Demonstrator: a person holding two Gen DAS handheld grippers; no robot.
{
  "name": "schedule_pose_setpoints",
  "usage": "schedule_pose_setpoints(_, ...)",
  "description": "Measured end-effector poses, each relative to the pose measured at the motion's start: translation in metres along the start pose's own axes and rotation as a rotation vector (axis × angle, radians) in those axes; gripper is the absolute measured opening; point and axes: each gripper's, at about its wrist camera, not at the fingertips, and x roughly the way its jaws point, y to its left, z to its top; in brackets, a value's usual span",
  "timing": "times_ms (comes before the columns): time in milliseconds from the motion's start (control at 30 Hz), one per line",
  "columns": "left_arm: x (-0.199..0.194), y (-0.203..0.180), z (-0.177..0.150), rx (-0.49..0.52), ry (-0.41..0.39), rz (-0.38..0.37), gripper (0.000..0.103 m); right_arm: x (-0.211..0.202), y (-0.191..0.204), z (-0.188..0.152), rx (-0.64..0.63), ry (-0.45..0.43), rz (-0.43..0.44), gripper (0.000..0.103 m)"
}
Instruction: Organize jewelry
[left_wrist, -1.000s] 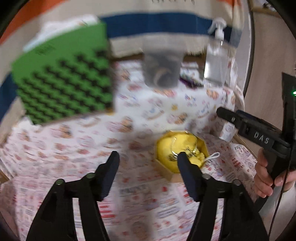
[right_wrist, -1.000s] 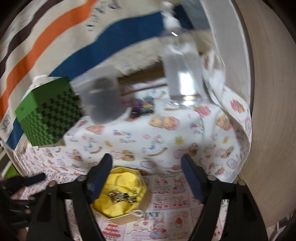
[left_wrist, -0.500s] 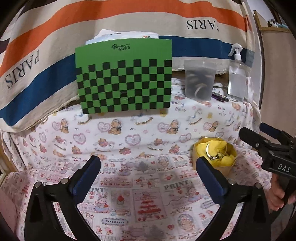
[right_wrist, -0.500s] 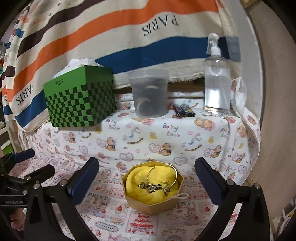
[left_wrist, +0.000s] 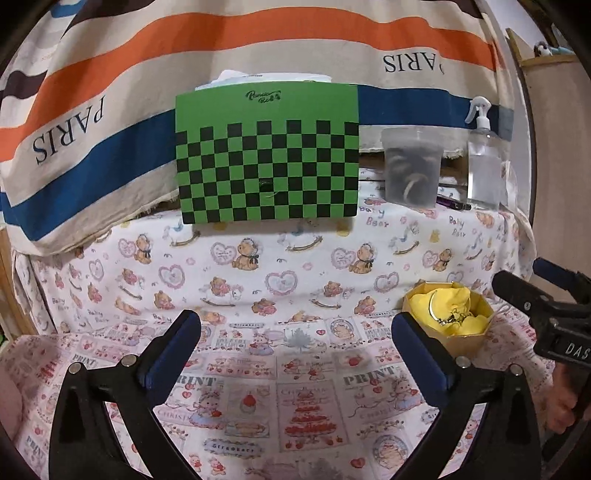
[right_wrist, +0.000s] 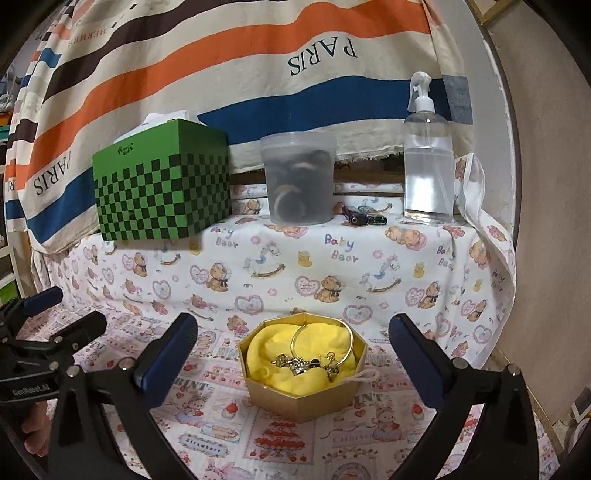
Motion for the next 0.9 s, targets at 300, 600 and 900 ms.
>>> schedule_pose_setpoints(300, -0.016, 0.003, -0.001, -0.021, -0.079, 0.07, 0.102, 0.001, 0.003, -0.002, -0.023, -0.006, -0.004, 0.103)
schedule_pose_setpoints(600, -0.021, 0.002, 0.001, -0.01, -0.104, 0.094, 0.103, 0.001, 0.003, -0.002, -0.024, -0.005, -0.008, 0.103)
schedule_pose_setpoints(900, -0.014, 0.004, -0.001, -0.016, -0.058, 0.1, 0.103, 0.0, 0.005, -0.002, -0.035, -0.002, -0.005, 0.103)
